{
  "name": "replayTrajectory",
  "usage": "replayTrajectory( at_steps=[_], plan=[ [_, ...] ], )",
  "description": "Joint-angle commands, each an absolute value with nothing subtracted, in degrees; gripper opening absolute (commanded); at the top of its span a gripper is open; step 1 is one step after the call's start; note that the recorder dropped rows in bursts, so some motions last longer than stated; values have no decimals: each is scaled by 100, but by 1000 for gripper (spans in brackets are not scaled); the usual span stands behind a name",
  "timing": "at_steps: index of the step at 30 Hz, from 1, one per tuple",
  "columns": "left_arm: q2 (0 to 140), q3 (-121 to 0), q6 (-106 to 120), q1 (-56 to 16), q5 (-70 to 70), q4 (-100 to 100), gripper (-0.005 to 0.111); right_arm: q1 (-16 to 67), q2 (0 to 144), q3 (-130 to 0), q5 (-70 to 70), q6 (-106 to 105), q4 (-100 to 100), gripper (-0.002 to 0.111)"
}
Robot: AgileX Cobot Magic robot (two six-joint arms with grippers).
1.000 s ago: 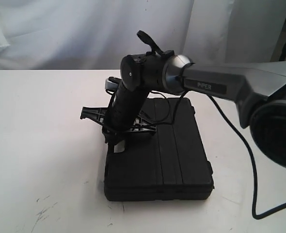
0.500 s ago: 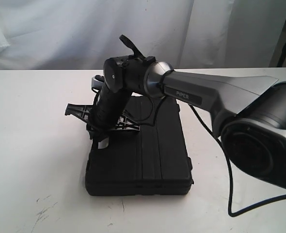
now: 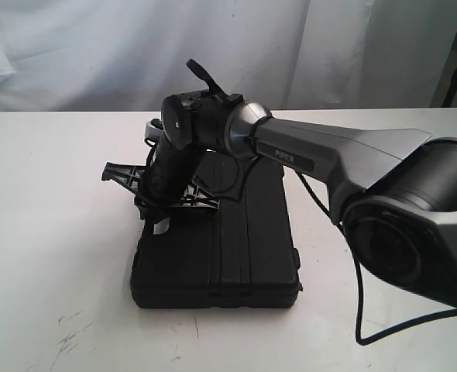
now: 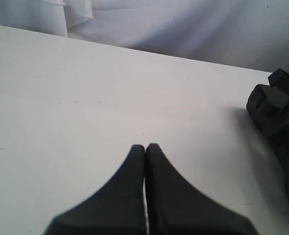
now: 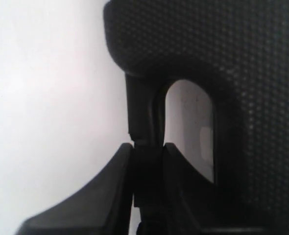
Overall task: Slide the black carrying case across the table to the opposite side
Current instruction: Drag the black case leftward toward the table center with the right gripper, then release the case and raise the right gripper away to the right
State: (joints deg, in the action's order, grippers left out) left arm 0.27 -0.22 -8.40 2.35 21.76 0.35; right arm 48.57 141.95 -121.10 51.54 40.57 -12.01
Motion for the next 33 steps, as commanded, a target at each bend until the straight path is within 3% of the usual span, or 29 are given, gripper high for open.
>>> replayTrajectory(
  at_steps=[1,7,18,20,22,24,33],
  plan=[
    [0,0,-844,195,2099,0,0,4855,14093,-12240,4913,4085,-988,15],
    [0,0,-844,195,2099,0,0,4855,14093,-12240,4946,4071,-988,40],
    [0,0,-856,195,2099,0,0,4556,13624,-12527,5802,3538,-917,41],
    [0,0,-845,195,2099,0,0,4500,13519,-12527,5923,3207,-960,37],
    [0,0,-845,195,2099,0,0,4298,13315,-12527,6286,2007,-1278,14],
    [0,0,-845,195,2099,0,0,4174,13165,-12527,6434,1670,-1296,0],
    [0,0,-856,195,2099,0,0,4416,11829,-12052,5908,897,-196,0]
  ],
)
